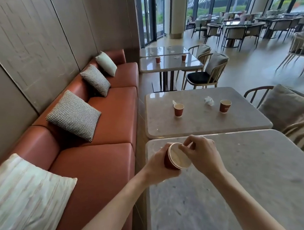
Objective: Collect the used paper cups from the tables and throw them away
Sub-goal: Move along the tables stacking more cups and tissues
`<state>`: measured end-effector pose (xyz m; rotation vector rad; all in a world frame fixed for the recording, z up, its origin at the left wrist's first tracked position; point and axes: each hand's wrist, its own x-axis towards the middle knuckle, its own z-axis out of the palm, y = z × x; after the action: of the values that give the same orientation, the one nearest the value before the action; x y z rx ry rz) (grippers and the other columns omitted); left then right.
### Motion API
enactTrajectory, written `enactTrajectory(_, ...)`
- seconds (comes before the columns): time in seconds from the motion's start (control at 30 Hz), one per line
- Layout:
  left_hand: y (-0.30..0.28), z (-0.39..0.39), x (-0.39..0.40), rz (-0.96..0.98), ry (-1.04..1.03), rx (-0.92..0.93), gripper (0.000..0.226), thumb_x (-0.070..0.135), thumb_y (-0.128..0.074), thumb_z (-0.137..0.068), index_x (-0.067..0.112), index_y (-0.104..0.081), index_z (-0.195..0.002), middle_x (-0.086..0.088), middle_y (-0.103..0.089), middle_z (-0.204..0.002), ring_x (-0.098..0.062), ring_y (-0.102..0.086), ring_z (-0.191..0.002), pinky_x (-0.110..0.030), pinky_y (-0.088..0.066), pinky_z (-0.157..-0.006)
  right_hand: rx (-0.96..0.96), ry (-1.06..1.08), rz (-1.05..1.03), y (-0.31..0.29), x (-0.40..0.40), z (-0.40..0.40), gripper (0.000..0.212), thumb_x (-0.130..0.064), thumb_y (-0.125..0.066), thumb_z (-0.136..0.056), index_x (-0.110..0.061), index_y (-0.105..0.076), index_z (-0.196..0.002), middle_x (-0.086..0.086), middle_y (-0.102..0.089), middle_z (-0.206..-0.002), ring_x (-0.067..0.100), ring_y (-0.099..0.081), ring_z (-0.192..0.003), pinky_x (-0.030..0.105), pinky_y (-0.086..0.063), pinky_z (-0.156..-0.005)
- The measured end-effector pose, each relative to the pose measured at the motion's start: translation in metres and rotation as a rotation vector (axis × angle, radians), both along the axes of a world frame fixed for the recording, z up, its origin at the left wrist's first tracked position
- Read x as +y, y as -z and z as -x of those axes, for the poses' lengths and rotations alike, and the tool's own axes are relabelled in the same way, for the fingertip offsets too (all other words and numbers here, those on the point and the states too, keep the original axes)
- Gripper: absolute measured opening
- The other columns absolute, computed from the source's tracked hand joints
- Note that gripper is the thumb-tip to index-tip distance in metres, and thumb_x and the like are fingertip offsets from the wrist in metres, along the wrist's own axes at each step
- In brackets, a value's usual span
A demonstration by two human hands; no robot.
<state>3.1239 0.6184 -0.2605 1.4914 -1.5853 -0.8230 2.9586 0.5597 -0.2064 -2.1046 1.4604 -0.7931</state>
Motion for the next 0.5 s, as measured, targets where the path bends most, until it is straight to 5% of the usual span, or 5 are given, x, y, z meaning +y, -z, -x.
enactTrajectory(0.17, 0.004, -0.008, -0.028, 0.083, -0.067, 0.035, 0.073, 0.033, -0.084, -0.057, 0.038, -0.056, -0.124, 0.026, -0.058, -0.118, -0.006, -0.056, -0.116, -0.035, -0.051, -0.1, -0.052, 0.06, 0.018, 0.012, -0.018, -0.004, 0.022, -0.043, -0.071, -0.083, -0.029, -0.063, -0.069, -0.012, -0.059, -0.06, 0.002, -0.057, -0.061, 0.03, -0.046, -0.056)
enactTrajectory(0.37, 0.009, -0.024, -0.083, 0.157, -0.015, 0.031, 0.077, 0.019, -0.092, -0.058, 0.03, -0.053, -0.123, -0.002, -0.062, -0.121, -0.023, -0.059, -0.114, -0.042, -0.051, -0.096, -0.092, 0.119, 0.002, 0.021, -0.046, -0.014, 0.022, -0.039, -0.062, -0.091, -0.028, -0.064, -0.072, -0.013, -0.061, -0.063, 0.004, -0.057, -0.061, 0.029, -0.046, -0.058)
enactTrajectory(0.5, 0.014, -0.037, -0.128, 0.15, 0.042, -0.053, 0.079, 0.022, -0.096, -0.057, 0.049, -0.048, -0.113, 0.004, -0.059, -0.119, -0.016, -0.051, -0.112, -0.017, -0.041, -0.086, -0.11, 0.232, -0.021, 0.026, -0.067, -0.025, 0.015, -0.031, -0.062, -0.091, -0.027, -0.065, -0.076, -0.015, -0.062, -0.065, 0.003, -0.058, -0.06, 0.026, -0.046, -0.056)
